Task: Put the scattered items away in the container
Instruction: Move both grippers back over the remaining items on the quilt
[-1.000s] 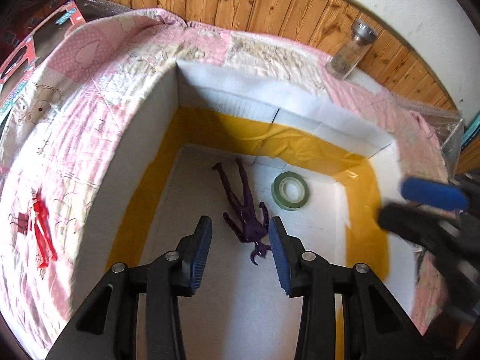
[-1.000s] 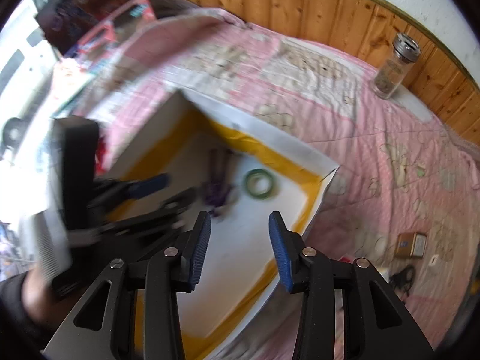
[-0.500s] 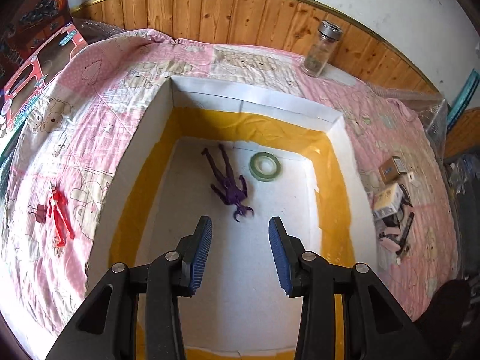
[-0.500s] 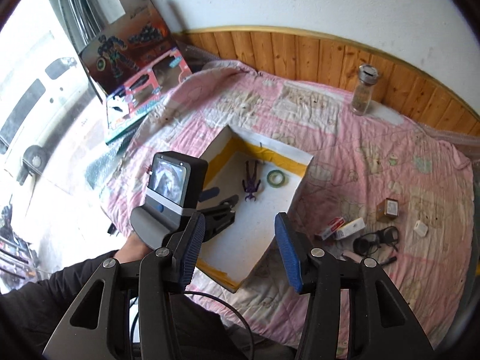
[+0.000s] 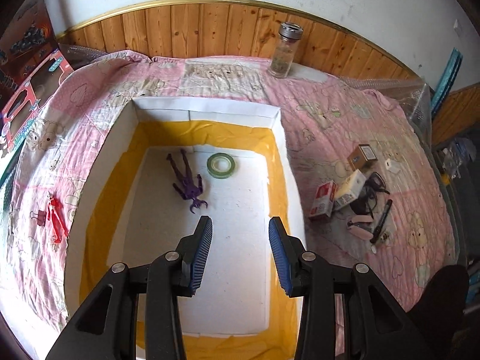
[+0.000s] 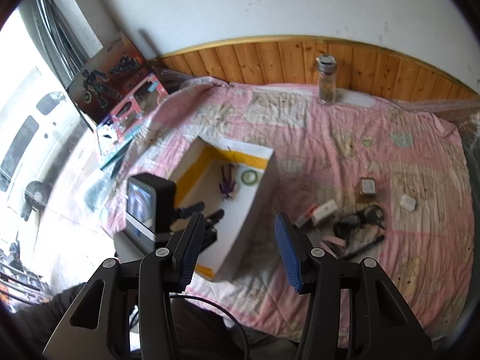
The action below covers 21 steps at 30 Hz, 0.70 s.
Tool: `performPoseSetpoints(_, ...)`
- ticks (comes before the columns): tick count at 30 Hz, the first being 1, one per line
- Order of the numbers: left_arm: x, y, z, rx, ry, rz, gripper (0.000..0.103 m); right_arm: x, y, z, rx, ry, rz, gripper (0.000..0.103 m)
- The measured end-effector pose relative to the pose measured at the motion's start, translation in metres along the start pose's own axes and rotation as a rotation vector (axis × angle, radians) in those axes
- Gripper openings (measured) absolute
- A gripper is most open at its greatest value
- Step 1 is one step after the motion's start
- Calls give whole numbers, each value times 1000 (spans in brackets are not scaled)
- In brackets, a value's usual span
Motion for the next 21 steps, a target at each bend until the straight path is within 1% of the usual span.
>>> performPoseSetpoints(3, -14, 8, -2, -9, -20, 8, 41, -8, -7, -22, 0, 50, -17, 52)
performPoseSetpoints(5, -23, 13, -4, -10, -20, 12, 41, -12, -15, -38, 14, 83, -4, 52)
performPoseSetpoints(7, -35, 20, -8, -11, -23, 2, 41, -16, -18, -54, 23, 89, 23, 52)
performPoseSetpoints(11, -61, 30, -15, -19, -40, -9, 41, -25, -21, -82, -1, 118, 23, 52)
performPoseSetpoints(14, -81, 36, -21, -21, -57, -27, 41, -38, -22, -100, -18, 113, -8, 52)
performPoseSetpoints(18, -105, 40, -32, -19, -90, -42, 41, -58, -27, -125, -26, 127, -80, 52)
performPoseSetpoints(21, -120, 38, -41, -13, -115, -38, 41, -79, -30, -143, -15, 92, -106, 52)
Point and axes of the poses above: each gripper's, at about its wrist camera, not at the fingertips, and y roughly against the way its jaws point, x to its left, z to its top, the point moved 2 cm from there along -y, roughly the way its jaws point, and after that the axes turned 9 degrees about -x, right-handed, at the moved point
